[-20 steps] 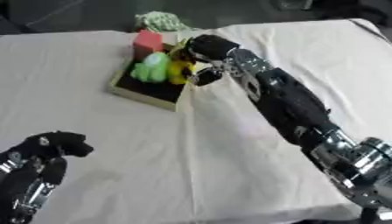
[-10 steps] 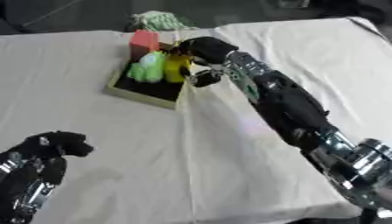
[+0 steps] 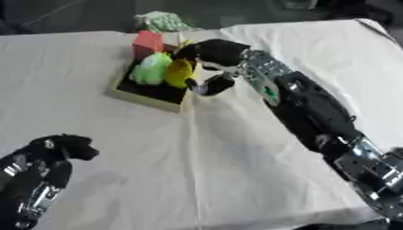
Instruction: Pick up objects on the table and place them in the box.
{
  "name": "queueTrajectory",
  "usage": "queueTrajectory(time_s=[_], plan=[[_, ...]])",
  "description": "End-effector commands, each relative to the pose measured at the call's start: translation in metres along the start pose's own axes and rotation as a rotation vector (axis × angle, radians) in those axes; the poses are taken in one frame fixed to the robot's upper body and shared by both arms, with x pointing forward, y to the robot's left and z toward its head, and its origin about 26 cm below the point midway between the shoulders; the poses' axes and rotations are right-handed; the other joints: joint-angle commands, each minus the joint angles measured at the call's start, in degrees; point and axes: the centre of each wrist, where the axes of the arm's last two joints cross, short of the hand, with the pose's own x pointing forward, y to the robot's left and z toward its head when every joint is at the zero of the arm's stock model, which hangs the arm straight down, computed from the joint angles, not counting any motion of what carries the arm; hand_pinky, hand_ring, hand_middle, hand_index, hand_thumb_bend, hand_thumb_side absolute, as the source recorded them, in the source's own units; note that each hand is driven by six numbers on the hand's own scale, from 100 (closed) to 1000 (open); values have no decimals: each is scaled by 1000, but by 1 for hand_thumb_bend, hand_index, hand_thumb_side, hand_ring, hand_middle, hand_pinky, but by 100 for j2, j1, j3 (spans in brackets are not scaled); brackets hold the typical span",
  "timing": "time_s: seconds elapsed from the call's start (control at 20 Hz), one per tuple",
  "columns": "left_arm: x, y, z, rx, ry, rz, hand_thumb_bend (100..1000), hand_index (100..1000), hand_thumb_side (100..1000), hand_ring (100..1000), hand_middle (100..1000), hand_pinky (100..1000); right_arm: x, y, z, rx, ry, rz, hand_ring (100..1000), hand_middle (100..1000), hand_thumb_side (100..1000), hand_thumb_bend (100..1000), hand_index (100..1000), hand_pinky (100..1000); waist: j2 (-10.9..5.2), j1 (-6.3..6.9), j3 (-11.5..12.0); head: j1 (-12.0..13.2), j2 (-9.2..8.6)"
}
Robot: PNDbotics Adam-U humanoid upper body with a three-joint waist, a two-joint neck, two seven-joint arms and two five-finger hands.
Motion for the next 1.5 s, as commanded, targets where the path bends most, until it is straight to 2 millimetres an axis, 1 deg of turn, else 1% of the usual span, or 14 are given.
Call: queueTrajectory(time_s=[0.05,0.1,0.2,0.25,0.35,0.45,0.5,0.65,0.7,0.8,0.9,1.0,1.25,1.5], plan=[[7,4,0,1,-11,-27,100,808,644,731,631,754,-1,-28,13,-86,-27,30,808,874,361,100,965,714,-97,-2,-27,42,-59],[7,4,1,2,-11,-27,100,808,644,731,631,754,1,-29,16,-114,-33,22,795,855,272,100,953,700,-100,-4,-42,59,-65],[6,4,1,3,-7,-28,100,808,645,731,631,755,4,-28,26,-175,-41,0,780,828,200,100,936,684,-104,-16,-68,90,-75],[6,4,2,5,-4,-28,100,808,646,731,631,755,6,-27,31,-207,-41,-14,775,820,201,100,932,679,-107,-27,-80,104,-78],[6,5,3,9,1,-29,100,808,647,731,631,754,10,-23,41,-280,-34,-52,747,783,220,100,910,658,-115,-50,-119,148,-75],[6,5,3,14,3,-28,100,808,650,731,631,754,17,-18,48,-363,-22,-103,704,732,278,100,878,631,-112,-77,-163,215,-99],[6,6,3,16,5,-29,100,807,650,731,631,754,21,-15,52,-399,-17,-128,695,720,301,100,870,623,-108,-88,-179,244,-112],[6,5,3,16,7,-28,100,807,650,731,631,754,35,-8,63,-474,-15,-182,695,720,301,100,870,623,-119,-102,-174,258,-113],[6,6,3,20,5,-28,100,804,648,726,624,751,39,-8,65,-498,-13,-196,643,651,457,100,815,571,-104,-108,-186,312,-132],[7,9,1,45,0,-31,100,801,653,724,621,750,47,-5,71,-575,18,-246,638,644,491,100,808,565,-23,-122,-281,519,-239],[8,9,1,61,4,-30,100,801,653,724,621,749,59,0,74,-648,43,-312,637,643,495,100,806,563,12,-125,-328,687,-299],[8,10,1,78,6,-29,100,798,645,721,618,744,79,7,71,-704,47,-393,635,639,500,100,800,561,26,-113,-377,851,-298],[7,7,1,97,10,-8,100,798,647,723,622,743,126,26,64,-809,66,-608,628,634,504,100,798,554,8,-81,-456,1046,-251],[7,3,0,101,7,15,100,802,649,730,630,744,150,34,84,-793,58,-712,623,632,482,100,798,551,-21,-35,-475,1145,-172]])
